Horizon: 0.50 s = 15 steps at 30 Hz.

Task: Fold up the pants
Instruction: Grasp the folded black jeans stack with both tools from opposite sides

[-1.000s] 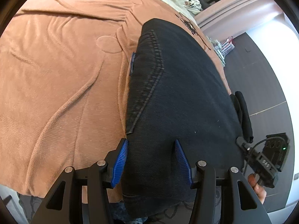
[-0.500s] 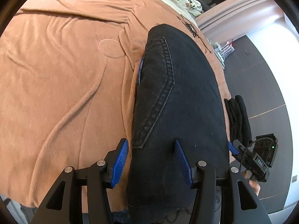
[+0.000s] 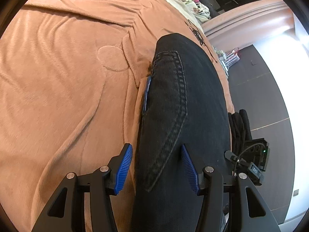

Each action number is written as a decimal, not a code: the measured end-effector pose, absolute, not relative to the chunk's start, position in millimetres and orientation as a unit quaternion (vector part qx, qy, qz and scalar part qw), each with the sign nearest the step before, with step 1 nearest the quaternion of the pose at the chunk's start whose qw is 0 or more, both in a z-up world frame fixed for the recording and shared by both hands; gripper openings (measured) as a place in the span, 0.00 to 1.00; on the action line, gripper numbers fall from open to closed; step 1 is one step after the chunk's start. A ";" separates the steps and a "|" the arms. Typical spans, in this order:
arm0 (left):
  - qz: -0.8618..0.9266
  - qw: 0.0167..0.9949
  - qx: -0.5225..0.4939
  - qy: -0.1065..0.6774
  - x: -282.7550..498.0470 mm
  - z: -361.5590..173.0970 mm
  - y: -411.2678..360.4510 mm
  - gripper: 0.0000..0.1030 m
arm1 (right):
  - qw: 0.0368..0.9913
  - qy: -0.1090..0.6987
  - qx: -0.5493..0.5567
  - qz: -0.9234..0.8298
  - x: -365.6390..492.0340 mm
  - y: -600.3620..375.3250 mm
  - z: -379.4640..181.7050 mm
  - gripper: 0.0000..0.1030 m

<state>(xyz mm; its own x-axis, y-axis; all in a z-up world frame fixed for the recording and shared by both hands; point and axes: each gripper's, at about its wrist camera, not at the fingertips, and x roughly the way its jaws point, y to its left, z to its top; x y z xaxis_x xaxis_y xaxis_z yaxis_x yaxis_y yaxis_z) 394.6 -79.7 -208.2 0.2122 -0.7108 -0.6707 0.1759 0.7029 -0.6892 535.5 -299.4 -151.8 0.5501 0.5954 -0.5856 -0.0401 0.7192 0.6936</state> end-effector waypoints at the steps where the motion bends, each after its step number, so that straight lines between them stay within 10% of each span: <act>1: -0.300 0.739 -0.244 0.552 396.9 -209.5 -80.8 0.53 | 0.818 0.435 0.322 0.195 537.8 -300.6 -154.1 0.69; 12: -0.296 0.727 -0.272 0.556 405.5 -221.1 -81.8 0.56 | 0.804 0.448 0.308 0.243 559.7 -313.2 -156.4 0.71; 15: -0.293 0.726 -0.280 0.556 402.3 -220.4 -81.1 0.56 | 0.796 0.451 0.310 0.261 565.3 -309.9 -158.3 0.57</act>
<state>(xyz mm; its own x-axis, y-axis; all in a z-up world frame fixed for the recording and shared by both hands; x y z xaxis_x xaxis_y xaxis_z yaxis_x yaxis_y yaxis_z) 402.3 -81.1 -220.4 0.2103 -0.7360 -0.6435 0.1143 0.6722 -0.7315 565.3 -309.9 -158.3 0.4580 0.6943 -0.5551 -0.1356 0.6717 0.7283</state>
